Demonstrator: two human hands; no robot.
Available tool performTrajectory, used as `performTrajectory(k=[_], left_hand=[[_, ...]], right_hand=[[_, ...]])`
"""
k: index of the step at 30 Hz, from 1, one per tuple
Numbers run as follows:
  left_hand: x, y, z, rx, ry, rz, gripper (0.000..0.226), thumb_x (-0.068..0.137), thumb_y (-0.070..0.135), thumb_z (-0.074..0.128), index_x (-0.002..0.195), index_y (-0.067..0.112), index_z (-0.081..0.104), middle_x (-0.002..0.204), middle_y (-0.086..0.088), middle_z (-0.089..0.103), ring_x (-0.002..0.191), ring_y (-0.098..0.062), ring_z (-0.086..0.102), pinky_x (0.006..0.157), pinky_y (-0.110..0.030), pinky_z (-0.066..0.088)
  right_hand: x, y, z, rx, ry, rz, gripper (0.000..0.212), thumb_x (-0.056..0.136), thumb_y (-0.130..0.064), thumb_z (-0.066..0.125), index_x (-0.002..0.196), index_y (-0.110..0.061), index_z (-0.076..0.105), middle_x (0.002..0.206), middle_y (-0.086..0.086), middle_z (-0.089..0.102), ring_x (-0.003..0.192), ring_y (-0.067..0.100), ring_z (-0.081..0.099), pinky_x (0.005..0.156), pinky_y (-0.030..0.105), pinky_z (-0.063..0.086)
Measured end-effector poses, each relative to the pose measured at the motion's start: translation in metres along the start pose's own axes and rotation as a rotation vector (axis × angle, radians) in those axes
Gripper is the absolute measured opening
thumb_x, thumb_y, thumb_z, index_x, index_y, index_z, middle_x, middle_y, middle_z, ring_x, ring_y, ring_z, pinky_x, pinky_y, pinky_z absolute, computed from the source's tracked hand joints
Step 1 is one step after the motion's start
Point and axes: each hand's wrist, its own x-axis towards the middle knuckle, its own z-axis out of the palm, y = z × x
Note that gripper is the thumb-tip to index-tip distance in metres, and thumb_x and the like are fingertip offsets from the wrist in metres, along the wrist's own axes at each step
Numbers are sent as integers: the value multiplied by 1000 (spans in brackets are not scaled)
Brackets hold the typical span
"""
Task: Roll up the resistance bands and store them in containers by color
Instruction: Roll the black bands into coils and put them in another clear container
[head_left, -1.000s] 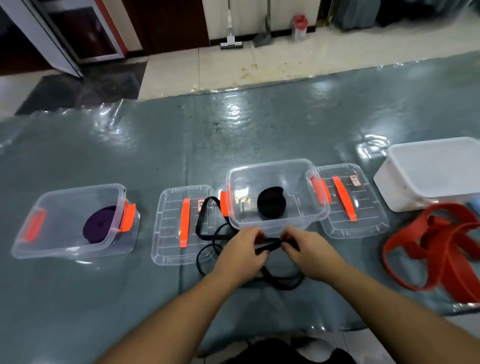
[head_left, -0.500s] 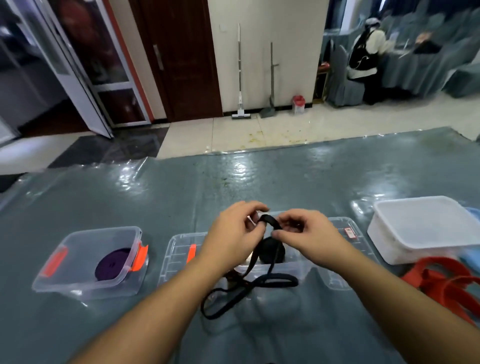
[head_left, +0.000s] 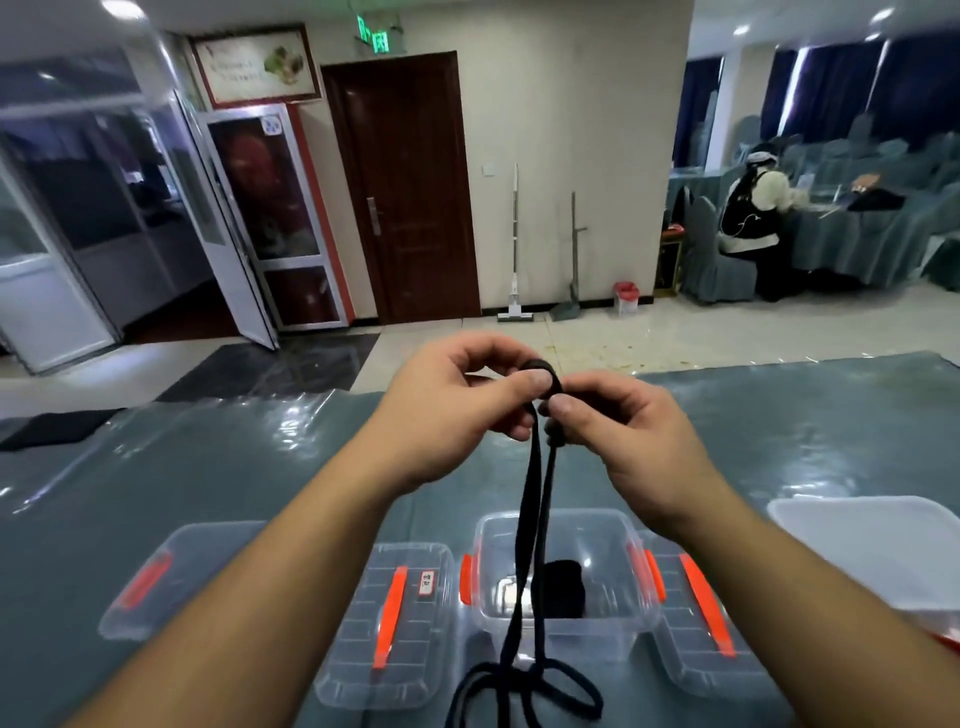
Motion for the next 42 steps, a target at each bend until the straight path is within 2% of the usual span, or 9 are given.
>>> performTrajectory(k=[4,8,13,17,21,25,29,35,42], left_hand=[[5,28,5,-114,33,74,10,95,1,69,104,1,71,90,-16,71,66,-20,69,67,-27,60],[11,44,1,-142,19,96,10,95,1,68,104,4,70,86,-13,70,65,-20,69,66,-29,59],[12,44,-10,139,-45,156,28,91,-4,73,113,14,73,97,-4,75,79,-21,73,72,-30,62],[11,43,-13,487,-23,254,32,89,4,77,111,26,76,107,12,73,94,-8,74,84,-33,62],[14,48,-17,653,-49,402,22,89,13,80,108,23,79,102,12,73,93,-9,72,80,-31,60],[18,58,-17,841,-109,580,18,92,21,78,109,20,78,101,10,71,92,-11,67,79,-32,56],[20,65,-12,984,-107,717,18,94,30,68,106,18,74,103,6,68,91,-9,61,82,-31,55],[21,70,-14,920,-193,688,21,91,21,78,112,23,77,104,12,67,89,-5,63,80,-22,53],[24,59,-7,949,110,835,14,91,21,78,104,15,79,96,5,73,85,-6,65,78,-24,56]], right_hand=[[12,-22,3,100,-51,-30,21,95,-24,61,99,-27,81,94,6,79,93,22,74,90,40,61],[21,-42,1,125,-103,-15,22,97,-28,58,104,-26,79,87,4,76,72,19,71,69,30,60],[27,-49,-12,-16,-157,46,20,102,-21,60,102,-22,80,79,-1,62,62,11,56,57,18,47],[24,-46,-18,-58,-137,108,19,102,-19,61,105,-16,79,75,-4,59,59,9,53,54,15,43],[19,-49,-18,-52,-148,165,17,102,-17,62,101,-13,79,80,0,66,66,12,61,59,15,49],[20,-59,-15,-33,-159,127,18,100,-14,64,104,-20,80,96,8,79,88,22,75,87,32,62],[18,-71,-19,-28,-258,120,17,98,-20,63,105,-16,78,93,11,76,82,23,74,79,33,62],[17,-75,-29,-103,-301,84,25,102,-9,59,98,-22,80,90,7,75,79,17,70,77,28,58],[19,-67,-27,25,-91,89,16,90,-20,68,96,-14,82,91,16,80,82,23,77,77,29,62]])
